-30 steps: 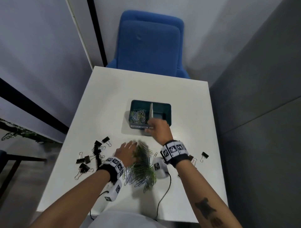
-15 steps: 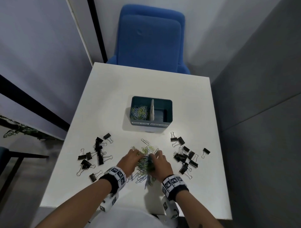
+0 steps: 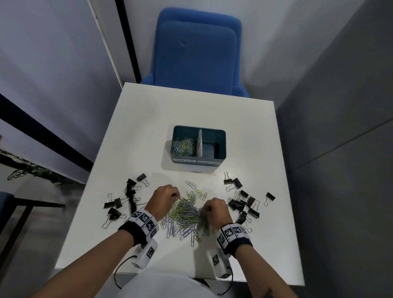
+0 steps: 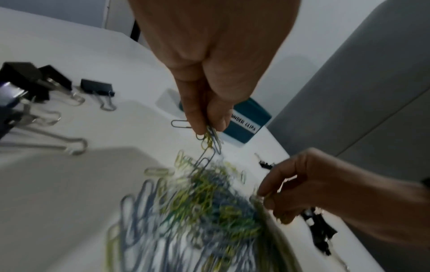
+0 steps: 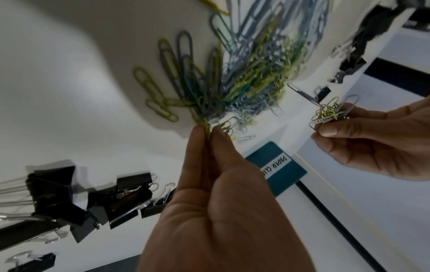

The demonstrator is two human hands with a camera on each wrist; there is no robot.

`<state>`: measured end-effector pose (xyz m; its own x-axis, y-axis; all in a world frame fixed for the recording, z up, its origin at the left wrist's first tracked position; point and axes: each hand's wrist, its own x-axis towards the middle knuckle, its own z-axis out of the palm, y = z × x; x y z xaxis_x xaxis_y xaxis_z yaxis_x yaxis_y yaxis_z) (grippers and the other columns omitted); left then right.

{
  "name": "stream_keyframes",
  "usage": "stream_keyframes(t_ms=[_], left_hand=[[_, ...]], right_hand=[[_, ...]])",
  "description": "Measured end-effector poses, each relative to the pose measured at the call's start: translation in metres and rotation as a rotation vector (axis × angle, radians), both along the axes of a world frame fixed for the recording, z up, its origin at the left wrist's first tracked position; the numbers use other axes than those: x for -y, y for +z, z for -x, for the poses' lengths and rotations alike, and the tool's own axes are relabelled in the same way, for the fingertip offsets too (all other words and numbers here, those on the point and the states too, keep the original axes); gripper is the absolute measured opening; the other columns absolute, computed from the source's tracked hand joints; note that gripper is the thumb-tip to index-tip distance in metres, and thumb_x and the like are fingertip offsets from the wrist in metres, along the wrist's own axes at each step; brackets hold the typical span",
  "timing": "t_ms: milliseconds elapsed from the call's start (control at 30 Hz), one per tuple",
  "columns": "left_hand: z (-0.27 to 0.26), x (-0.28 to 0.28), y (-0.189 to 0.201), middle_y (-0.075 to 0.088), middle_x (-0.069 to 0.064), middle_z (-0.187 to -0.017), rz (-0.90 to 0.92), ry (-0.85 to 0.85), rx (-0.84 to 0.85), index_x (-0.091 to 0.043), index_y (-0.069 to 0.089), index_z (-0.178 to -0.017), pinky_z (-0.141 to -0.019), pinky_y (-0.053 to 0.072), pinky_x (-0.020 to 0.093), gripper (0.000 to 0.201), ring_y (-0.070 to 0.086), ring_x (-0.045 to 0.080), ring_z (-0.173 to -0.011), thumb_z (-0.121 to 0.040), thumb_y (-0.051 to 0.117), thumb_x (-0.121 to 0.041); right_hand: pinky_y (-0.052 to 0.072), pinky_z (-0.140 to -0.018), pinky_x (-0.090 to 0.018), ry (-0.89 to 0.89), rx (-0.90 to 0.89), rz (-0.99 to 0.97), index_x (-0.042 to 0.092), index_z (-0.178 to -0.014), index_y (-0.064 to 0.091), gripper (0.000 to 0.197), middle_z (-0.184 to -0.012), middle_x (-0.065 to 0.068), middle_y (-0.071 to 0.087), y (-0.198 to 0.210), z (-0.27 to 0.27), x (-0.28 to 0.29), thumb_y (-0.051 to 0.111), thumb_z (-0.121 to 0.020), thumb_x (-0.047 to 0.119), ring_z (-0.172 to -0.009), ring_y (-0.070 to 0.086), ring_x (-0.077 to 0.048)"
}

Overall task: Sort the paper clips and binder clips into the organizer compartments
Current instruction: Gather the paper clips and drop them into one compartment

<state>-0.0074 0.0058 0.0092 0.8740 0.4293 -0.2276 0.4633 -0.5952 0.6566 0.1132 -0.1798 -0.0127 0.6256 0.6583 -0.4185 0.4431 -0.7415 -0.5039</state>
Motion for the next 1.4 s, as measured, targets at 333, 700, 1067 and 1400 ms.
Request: stream_keyframes(t_ms=[333,700,1067,1400], left_hand=[[-0.084,-0.052,0.099,0.068,-0.001,-0.084,-0.024,0.096,0.299,-0.010,0.072,-0.087,-0.074,0.051,0.020,0.007,0.063,0.009,-0.077,-0.086,0.067,-0.006],[-0.099,-0.082,0.068,0.073,-0.001,-0.097,-0.055,0.179,0.190,-0.017,0.074,-0.096,-0.084,0.053,0.029,0.016,0.065,0.013,-0.083,-0.085,0.068,-0.008],[0.030,-0.021,-0.008,0.068,0.001,-0.104,-0.026,-0.001,-0.144,-0.020,0.066,-0.109,-0.080,0.052,0.032,0.022,0.064,0.018,-0.094,-0.086,0.067,-0.017],[0.065,0.015,-0.033,0.023,0.014,-0.145,-0.264,-0.297,-0.536,-0.007,0.010,-0.148,-0.078,0.048,0.037,0.113,0.039,0.029,-0.122,-0.069,0.078,-0.049]], right_hand=[[0.046,-0.073,-0.015,0.004,0.064,-0.159,0.014,-0.084,0.079,0.016,-0.086,-0.003,0.074,0.044,-0.011,0.006,0.073,-0.078,0.001,-0.079,0.066,-0.014],[0.054,-0.072,-0.025,0.053,0.194,-0.338,0.014,-0.078,0.077,0.013,-0.079,-0.001,0.073,0.113,-0.060,-0.086,0.073,-0.079,0.001,-0.070,0.062,-0.011],[0.057,-0.083,-0.041,0.024,0.209,-0.224,0.018,-0.111,0.069,0.026,-0.104,-0.007,0.071,0.113,-0.086,-0.140,0.069,-0.085,0.015,-0.093,0.067,-0.026],[0.056,-0.077,-0.038,0.325,0.055,0.274,0.021,-0.140,0.031,0.081,-0.126,-0.010,0.043,0.024,-0.017,-0.013,0.079,-0.075,0.022,-0.091,0.063,-0.030]])
